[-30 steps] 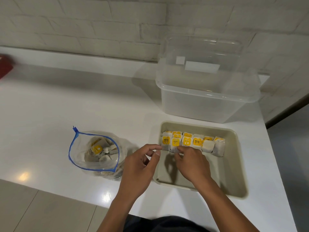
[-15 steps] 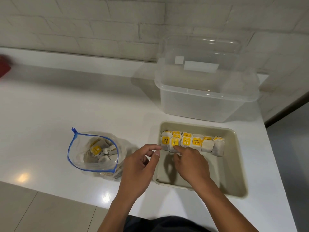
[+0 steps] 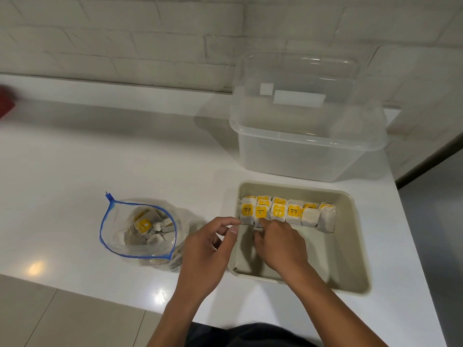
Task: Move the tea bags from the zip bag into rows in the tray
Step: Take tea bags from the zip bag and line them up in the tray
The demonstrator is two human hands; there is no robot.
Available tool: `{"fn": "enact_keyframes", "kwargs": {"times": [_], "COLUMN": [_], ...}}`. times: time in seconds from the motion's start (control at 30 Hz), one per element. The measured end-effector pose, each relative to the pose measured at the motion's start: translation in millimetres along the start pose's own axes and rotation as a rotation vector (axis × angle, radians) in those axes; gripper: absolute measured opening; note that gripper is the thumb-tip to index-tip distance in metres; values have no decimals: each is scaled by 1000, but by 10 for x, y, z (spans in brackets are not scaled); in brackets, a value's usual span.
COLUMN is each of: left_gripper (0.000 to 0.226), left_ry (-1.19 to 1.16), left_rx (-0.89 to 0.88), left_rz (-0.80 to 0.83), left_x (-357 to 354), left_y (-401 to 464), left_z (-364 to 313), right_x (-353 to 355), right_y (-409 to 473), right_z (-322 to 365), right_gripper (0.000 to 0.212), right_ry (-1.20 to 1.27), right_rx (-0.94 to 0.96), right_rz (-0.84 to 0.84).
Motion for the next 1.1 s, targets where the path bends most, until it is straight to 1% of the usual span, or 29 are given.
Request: {"fn": "enact_keyframes", "kwargs": {"times": [0.1,0.23,0.47,0.97,1.1], "left_gripper": [22,22,23,23,22], "left_ry": [3,19,-32,17,48], "left_rx": [-3,-6,4,-1,-24], "left_rz": [-3,-11,5,8,-12], "left_x": [12,23,-19,23,106], "left_y": [0,3,-12,-27,-71], "left_z": [2,1,-12,-20,-107], "right_x": [22,118,-17,-9,158], "right_y": [-9,-49,-47,-22,-97], "right_z": [2,-31,-13,4,82], "right_gripper": [34,39,40,37,40], "right_ry": [20,-12,-12,-20,-23], "right_rx": [-4,-13,3,-7,-3], "right_rz": [-7,-52,10,0,-37]}}
Point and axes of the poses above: each hand's wrist, its own y-axis towards the middle knuckle, its own x-axis out of the back of the hand, z = x × y, the point moved 10 cm from there along y, towards the middle knuckle, and after that the axes turned 5 degrees about x, right-handed, at the moved point
